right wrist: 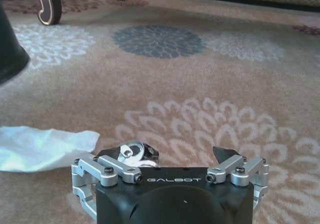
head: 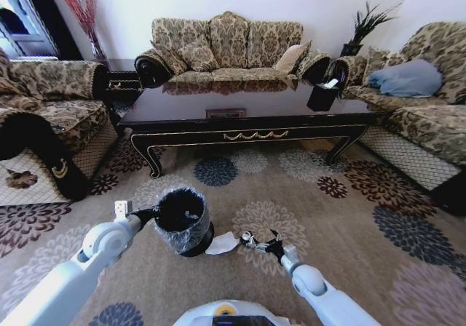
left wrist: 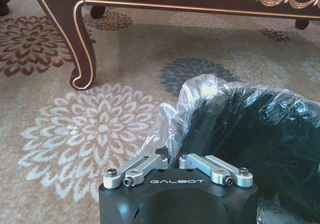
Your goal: Move to the front of the table and pick up the trash from the floor, then place it into the trash bin.
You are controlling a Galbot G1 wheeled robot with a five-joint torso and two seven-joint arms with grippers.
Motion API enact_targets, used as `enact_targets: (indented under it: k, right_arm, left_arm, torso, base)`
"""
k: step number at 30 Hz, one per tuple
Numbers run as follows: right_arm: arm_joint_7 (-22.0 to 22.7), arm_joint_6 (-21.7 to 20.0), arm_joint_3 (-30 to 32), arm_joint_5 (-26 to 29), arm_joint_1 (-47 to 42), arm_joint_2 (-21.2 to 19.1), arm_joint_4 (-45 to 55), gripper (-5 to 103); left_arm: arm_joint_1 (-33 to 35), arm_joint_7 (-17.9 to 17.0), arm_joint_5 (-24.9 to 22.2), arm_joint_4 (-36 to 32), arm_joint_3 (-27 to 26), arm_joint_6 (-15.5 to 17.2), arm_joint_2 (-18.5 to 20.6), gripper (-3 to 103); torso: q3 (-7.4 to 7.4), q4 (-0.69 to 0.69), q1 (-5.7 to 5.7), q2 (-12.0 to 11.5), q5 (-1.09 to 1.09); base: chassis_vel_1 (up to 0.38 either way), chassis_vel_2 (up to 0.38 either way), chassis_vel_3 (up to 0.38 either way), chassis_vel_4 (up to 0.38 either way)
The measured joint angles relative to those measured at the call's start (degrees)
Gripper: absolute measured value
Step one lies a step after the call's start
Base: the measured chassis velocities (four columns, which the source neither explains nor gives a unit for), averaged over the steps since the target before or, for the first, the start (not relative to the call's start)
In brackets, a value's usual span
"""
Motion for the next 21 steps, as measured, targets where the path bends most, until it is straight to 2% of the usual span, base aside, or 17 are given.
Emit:
enact_targets:
  k: [7, 21]
  right_arm:
    - [0.02, 0.25, -1.25, -0.63, 2.74, 2.90, -3.89, 100]
    - [0.47, 0.36, -2.73, -2.39, 5.37, 7.83, -8.33, 100]
  left_arm:
    - [0.99, 0.23, -0.93, -0.53, -1.88, 0.16, 1.06, 4]
    - [0.67, 0.87, -1.20, 0.33, -2.20, 0.32, 1.16, 4]
  torso:
    - [0.00, 0.00, 0.00, 0.00, -0.01]
    - [0.00, -0.01, 0.00, 0.00, -0.01]
  base:
    - [0.000, 0.000, 0.000, 0.000]
    - [0.000, 0.000, 0.000, 0.000]
